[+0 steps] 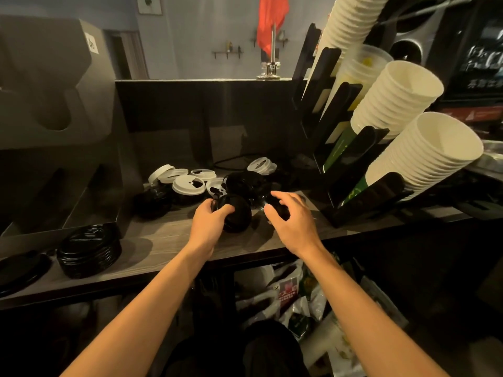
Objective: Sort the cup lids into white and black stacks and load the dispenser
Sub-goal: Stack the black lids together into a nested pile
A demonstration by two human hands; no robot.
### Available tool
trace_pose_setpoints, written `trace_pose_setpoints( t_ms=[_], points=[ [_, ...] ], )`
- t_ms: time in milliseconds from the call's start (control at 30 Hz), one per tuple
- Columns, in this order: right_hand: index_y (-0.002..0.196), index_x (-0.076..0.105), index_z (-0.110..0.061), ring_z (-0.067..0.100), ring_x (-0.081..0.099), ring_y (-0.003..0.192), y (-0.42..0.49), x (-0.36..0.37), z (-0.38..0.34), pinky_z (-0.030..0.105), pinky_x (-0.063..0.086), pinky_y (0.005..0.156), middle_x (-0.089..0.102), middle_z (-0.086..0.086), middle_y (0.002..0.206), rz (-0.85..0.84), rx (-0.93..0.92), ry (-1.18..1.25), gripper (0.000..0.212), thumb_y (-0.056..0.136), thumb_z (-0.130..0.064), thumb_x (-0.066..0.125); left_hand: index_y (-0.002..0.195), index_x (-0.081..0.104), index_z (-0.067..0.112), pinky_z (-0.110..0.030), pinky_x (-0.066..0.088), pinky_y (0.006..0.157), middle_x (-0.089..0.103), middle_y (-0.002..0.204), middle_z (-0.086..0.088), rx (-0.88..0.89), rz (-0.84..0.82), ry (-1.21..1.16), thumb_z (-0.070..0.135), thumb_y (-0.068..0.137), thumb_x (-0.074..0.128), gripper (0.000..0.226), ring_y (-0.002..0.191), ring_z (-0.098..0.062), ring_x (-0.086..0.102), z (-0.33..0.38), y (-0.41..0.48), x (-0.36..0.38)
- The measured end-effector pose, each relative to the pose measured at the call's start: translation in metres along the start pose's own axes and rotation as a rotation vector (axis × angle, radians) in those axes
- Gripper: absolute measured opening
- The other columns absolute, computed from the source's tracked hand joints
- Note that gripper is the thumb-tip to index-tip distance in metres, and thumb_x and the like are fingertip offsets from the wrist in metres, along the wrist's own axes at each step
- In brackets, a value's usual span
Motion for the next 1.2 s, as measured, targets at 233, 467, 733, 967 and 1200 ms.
trace_pose_setpoints(
  t_ms=[233, 467, 733, 967, 1200],
  points=[
    [0.141, 0.055, -0.021, 0.010, 0.043, 0.133, -0.002, 0.022, -0.019, 0.032, 0.042, 0.110, 0.048, -0.006, 0.141, -0.014, -0.178, 0.028, 0.057, 0.091, -0.044, 0.068, 0.117, 0.068, 0.013, -0.039, 0.057, 0.085, 0.077, 0.105, -0.003, -0.006, -0.052, -0.137, 0.031, 0.100, 0.062, 0.026, 0.105, -0.022, 0.072, 0.006, -0.005, 0.003],
    [0.142, 0.054, -0.019, 0.010, 0.042, 0.135, 0.003, 0.030, -0.026, 0.036, 0.042, 0.112, 0.046, -0.006, 0.142, 0.002, -0.128, 0.131, 0.059, 0.091, -0.043, 0.070, 0.125, 0.068, 0.014, -0.047, 0.056, 0.096, 0.076, 0.116, -0.006, -0.022, -0.067, -0.168, 0.045, 0.097, 0.063, 0.041, 0.112, -0.024, 0.071, 0.007, -0.007, 0.000],
    [0.139, 0.056, -0.024, 0.010, 0.038, 0.134, 0.005, 0.043, -0.036, 0.027, 0.042, 0.105, 0.043, -0.007, 0.142, -0.025, -0.214, 0.016, 0.064, 0.083, -0.048, 0.076, 0.116, 0.068, 0.014, -0.034, 0.058, 0.083, 0.077, 0.103, -0.003, 0.049, -0.082, -0.087, 0.022, 0.095, 0.069, 0.023, 0.102, -0.021, 0.073, 0.007, -0.010, -0.001],
    [0.138, 0.053, -0.029, -0.005, 0.055, 0.116, 0.003, 0.032, -0.030, 0.007, 0.048, 0.086, 0.057, -0.018, 0.124, -0.133, 0.035, 0.454, 0.037, 0.102, -0.026, 0.057, 0.111, 0.070, 0.015, -0.037, 0.061, 0.085, 0.079, 0.101, -0.003, 0.069, -0.101, -0.090, 0.011, 0.095, 0.066, 0.017, 0.097, -0.021, 0.075, 0.010, -0.012, -0.002],
    [0.120, 0.065, -0.027, 0.011, 0.065, 0.109, 0.007, 0.031, -0.025, 0.021, 0.056, 0.083, 0.069, -0.002, 0.116, -0.106, 0.133, 0.653, 0.029, 0.093, -0.015, 0.069, 0.103, 0.072, 0.018, -0.041, 0.058, 0.085, 0.079, 0.096, -0.002, 0.073, -0.114, -0.082, 0.009, 0.093, 0.066, 0.015, 0.097, -0.023, 0.074, 0.011, -0.014, -0.003]
  ],
)
Point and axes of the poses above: each hand's wrist, its own y-axis towards the middle knuckle, its own x-axis out of the palm, z = x × y, the point moved 1 cm from there along y, towards the middle knuckle
